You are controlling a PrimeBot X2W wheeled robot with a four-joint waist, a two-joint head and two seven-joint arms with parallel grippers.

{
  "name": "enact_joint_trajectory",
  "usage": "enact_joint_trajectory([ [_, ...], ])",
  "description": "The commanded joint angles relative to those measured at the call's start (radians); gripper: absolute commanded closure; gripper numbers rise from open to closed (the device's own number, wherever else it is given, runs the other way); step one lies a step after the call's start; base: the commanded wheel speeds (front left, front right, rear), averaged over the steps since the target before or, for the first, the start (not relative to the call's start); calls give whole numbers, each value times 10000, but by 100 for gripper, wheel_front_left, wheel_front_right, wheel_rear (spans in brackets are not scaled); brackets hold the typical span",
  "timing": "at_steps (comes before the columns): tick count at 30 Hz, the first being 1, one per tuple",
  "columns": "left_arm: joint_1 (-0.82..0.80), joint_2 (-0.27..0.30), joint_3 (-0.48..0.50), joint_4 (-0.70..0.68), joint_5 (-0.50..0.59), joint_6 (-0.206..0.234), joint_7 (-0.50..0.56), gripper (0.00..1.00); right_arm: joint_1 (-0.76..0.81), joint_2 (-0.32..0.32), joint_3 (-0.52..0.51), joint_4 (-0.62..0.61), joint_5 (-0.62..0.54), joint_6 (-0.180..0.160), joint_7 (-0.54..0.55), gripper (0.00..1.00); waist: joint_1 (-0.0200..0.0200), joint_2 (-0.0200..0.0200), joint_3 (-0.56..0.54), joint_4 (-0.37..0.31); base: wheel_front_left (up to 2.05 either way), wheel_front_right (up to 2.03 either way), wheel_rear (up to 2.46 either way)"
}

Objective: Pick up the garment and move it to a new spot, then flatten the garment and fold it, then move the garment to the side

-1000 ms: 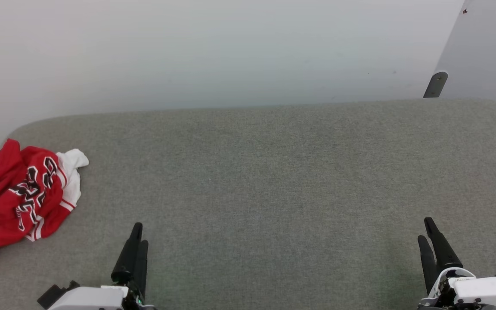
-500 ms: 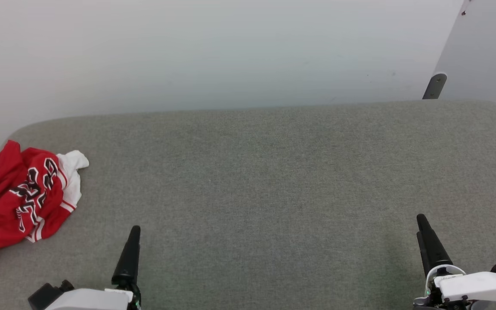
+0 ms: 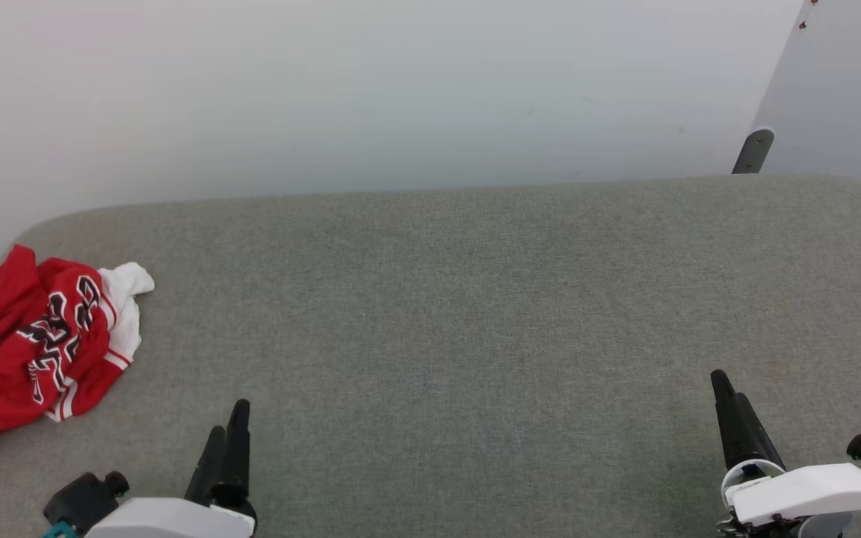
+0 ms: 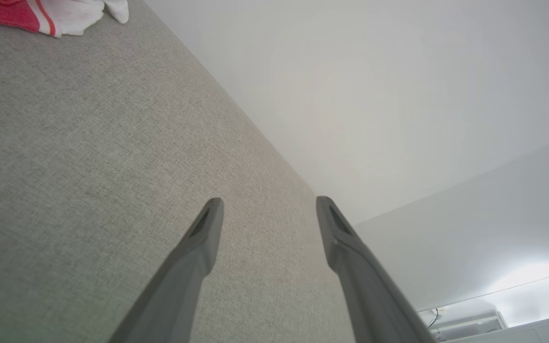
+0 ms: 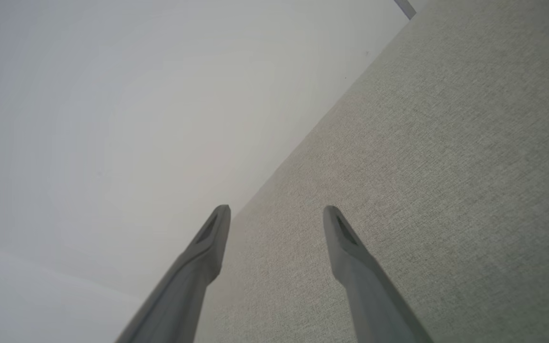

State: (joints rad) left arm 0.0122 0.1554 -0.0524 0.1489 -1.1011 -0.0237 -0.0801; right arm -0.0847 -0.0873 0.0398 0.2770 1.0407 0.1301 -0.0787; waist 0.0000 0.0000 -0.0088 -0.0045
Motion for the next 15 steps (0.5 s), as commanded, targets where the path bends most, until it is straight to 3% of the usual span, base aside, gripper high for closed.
enact_joint_trajectory([
  [1,-44,88,-33,-158,274,64,-64,0,-229,-29,26,-97,-285,4,-78,0,0,0,0,0,0,0,0],
  [15,115,277,-268,-441,2910,342,-489,0,-244,170,-101,-97,-3117,5,-369,0,0,0,-30,-7,0,0,0],
])
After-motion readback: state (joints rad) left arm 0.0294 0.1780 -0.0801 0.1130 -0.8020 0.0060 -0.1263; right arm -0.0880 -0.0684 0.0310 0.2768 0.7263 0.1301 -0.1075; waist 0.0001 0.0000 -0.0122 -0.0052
